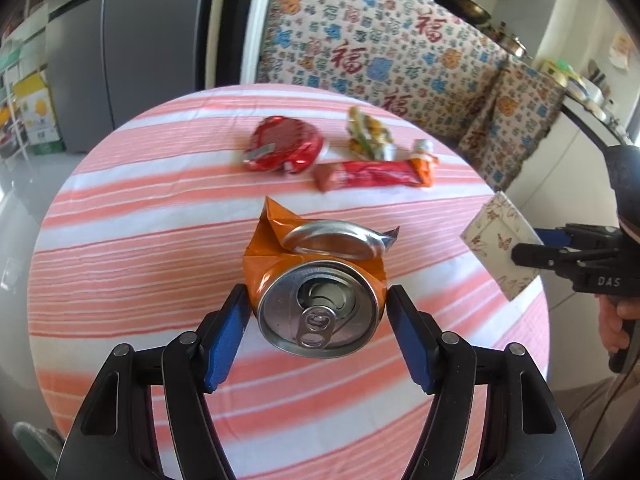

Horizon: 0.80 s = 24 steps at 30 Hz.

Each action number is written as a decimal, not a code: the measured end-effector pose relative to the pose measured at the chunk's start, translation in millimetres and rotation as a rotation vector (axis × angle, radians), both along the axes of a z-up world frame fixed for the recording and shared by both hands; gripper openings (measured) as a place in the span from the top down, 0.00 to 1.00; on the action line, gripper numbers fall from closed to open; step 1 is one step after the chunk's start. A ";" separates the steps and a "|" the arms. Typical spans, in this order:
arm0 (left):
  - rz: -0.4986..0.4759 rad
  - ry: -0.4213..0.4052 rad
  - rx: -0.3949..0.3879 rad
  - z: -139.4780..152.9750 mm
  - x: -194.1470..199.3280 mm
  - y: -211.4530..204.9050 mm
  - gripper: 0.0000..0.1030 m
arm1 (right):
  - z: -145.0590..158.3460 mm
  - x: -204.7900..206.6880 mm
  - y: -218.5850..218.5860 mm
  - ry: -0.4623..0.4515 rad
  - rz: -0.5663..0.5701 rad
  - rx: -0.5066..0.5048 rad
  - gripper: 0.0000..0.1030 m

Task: Collect trash
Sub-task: 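Grasp the white floral paper box with the right tool while the left tool holds the can, then carry the orange can and floral box over the blue basket and release both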

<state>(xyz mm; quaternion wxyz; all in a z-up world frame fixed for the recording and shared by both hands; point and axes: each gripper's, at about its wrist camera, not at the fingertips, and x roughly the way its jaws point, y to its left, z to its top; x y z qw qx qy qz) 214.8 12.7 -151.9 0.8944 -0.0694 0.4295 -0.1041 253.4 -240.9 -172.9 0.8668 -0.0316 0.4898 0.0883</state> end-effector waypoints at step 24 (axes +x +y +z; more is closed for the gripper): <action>-0.125 0.073 0.033 -40.8 -2.2 -85.1 0.19 | -11.7 -50.5 -103.0 0.001 -0.173 0.094 0.52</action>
